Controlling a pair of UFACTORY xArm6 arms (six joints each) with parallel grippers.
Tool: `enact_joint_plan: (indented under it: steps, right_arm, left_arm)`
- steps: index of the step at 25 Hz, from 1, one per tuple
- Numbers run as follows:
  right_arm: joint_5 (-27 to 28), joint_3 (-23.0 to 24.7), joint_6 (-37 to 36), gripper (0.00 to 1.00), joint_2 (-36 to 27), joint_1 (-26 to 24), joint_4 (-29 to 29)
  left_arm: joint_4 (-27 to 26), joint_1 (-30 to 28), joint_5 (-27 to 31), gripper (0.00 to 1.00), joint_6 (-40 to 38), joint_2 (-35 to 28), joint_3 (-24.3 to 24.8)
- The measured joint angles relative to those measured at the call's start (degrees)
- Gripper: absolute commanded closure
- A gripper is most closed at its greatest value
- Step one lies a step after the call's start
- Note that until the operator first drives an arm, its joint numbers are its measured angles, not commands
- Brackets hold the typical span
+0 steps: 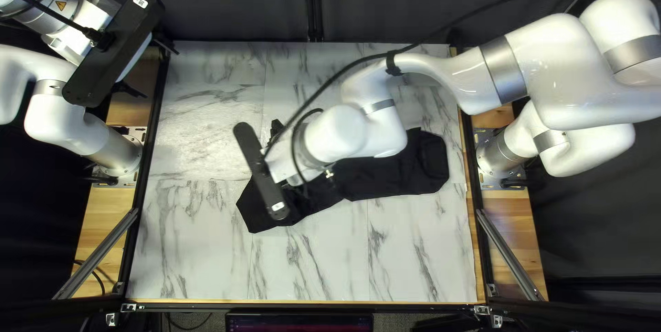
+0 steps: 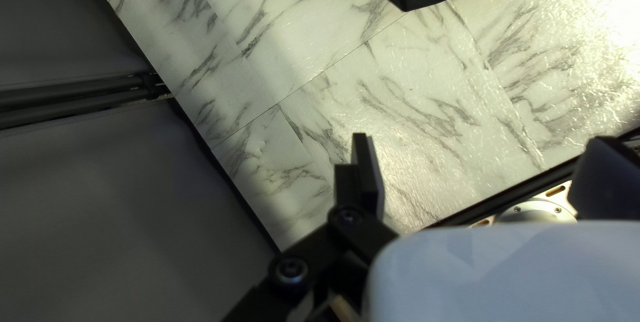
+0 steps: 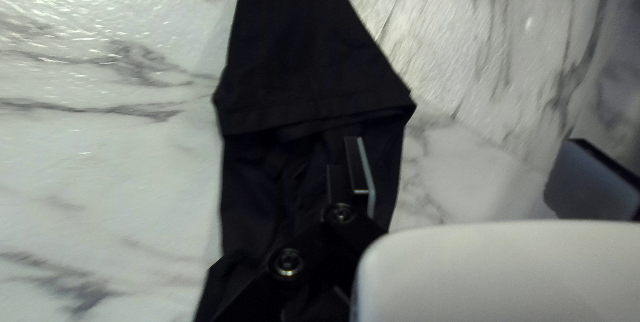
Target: Fold t-shirt
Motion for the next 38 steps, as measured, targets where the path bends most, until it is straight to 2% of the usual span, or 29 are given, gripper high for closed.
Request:
enact_joint_plan:
  steps: [3, 7, 10, 14, 18, 22, 27, 32, 38]
  right_arm:
    - [2.07, -1.36, 0.46, 0.00, 0.74, 0.07, 0.98]
    - [1.57, -0.97, -0.25, 0.00, 0.80, -0.04, 1.21]
    - [-2.06, 0.38, -5.62, 0.00, 2.45, -1.04, 2.86]
    - [-7.41, 0.93, -13.38, 0.00, 8.25, -4.40, 5.24]
    - [-9.75, 0.28, -16.55, 0.00, 12.79, -7.23, 5.20]
    - [-8.79, -1.58, -16.99, 0.00, 15.47, -8.63, 3.77]
    - [-5.88, -7.00, -16.07, 0.00, 20.61, -9.09, 1.50]
    - [-5.19, -10.90, -15.88, 0.00, 24.97, -9.49, 0.16]
    - [-6.34, -10.82, -15.81, 0.00, 26.57, -9.91, -0.80]
  left_arm:
    - [0.00, 0.00, 0.00, 0.00, 0.00, 0.00, 0.00]
    - [0.00, 0.00, 0.00, 0.00, 0.00, 0.00, 0.00]
    - [0.00, 0.00, 0.00, 0.00, 0.00, 0.00, 0.00]
    - [0.00, 0.00, 0.00, 0.00, 0.00, 0.00, 0.00]
    - [0.00, 0.00, 0.00, 0.00, 0.00, 0.00, 0.00]
    - [0.00, 0.00, 0.00, 0.00, 0.00, 0.00, 0.00]
    - [0.00, 0.00, 0.00, 0.00, 0.00, 0.00, 0.00]
    - [0.00, 0.00, 0.00, 0.00, 0.00, 0.00, 0.00]
    - [0.00, 0.00, 0.00, 0.00, 0.00, 0.00, 0.00]
